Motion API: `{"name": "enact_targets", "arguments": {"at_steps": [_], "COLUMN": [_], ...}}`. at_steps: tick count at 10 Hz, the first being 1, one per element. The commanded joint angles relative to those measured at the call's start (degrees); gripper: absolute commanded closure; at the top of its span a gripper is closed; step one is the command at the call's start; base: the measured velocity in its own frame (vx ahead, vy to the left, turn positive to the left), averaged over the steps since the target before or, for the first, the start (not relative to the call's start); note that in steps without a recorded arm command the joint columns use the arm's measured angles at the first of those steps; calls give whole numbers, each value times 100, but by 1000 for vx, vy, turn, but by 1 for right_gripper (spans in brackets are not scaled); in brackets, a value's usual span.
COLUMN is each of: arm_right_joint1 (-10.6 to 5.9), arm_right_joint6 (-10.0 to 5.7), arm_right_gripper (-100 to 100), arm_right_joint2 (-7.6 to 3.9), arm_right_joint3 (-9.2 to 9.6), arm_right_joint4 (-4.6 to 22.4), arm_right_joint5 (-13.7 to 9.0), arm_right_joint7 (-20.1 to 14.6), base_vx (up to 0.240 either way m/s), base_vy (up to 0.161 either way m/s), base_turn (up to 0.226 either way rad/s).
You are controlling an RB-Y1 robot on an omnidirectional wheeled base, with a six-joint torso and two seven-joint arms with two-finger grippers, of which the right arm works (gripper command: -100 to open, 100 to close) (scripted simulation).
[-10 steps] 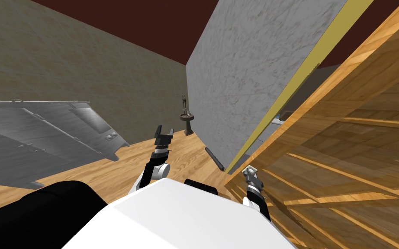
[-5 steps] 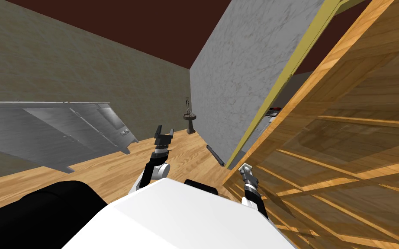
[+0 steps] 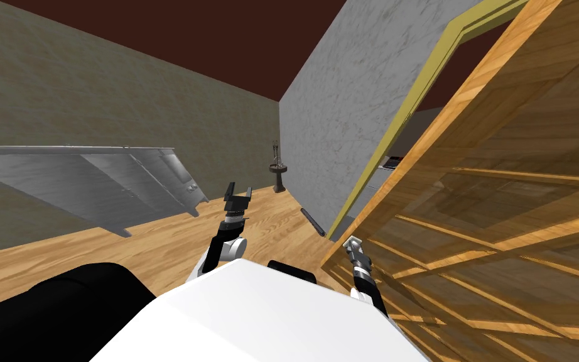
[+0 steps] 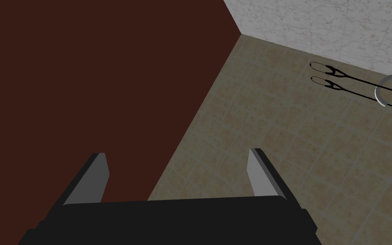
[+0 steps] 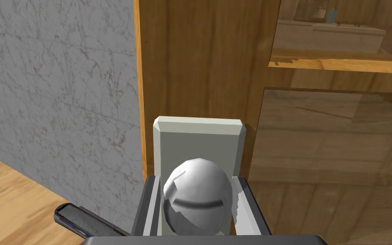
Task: Pull the door open
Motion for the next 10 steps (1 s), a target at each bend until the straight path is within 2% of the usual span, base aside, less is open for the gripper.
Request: {"name": "enact_targets", "arguments": {"at_steps": [1,4,5,6,10], "arm_right_joint1": [48,91,66,117,218], "arm_right_joint6": [-23,-47,-47,-93,-227], "arm_right_gripper": [100,100,100,100,100], "arm_right_joint2": [-66,-145,-109,-169,-357], "arm_right_joint3": [155,371,343,478,745], "arm_right_joint4": [-71,-167,-100,-124,-214], "arm_right_joint5": [89,210,194,260,393], "arm_right_joint7": [-102,-241,-216,-328,-567], "base_vx": [-265,-251,-105,-159,-222], "base_vy": [-8,-18,-9,-12,-10], "base_turn": [75,51,29,78,71]}}
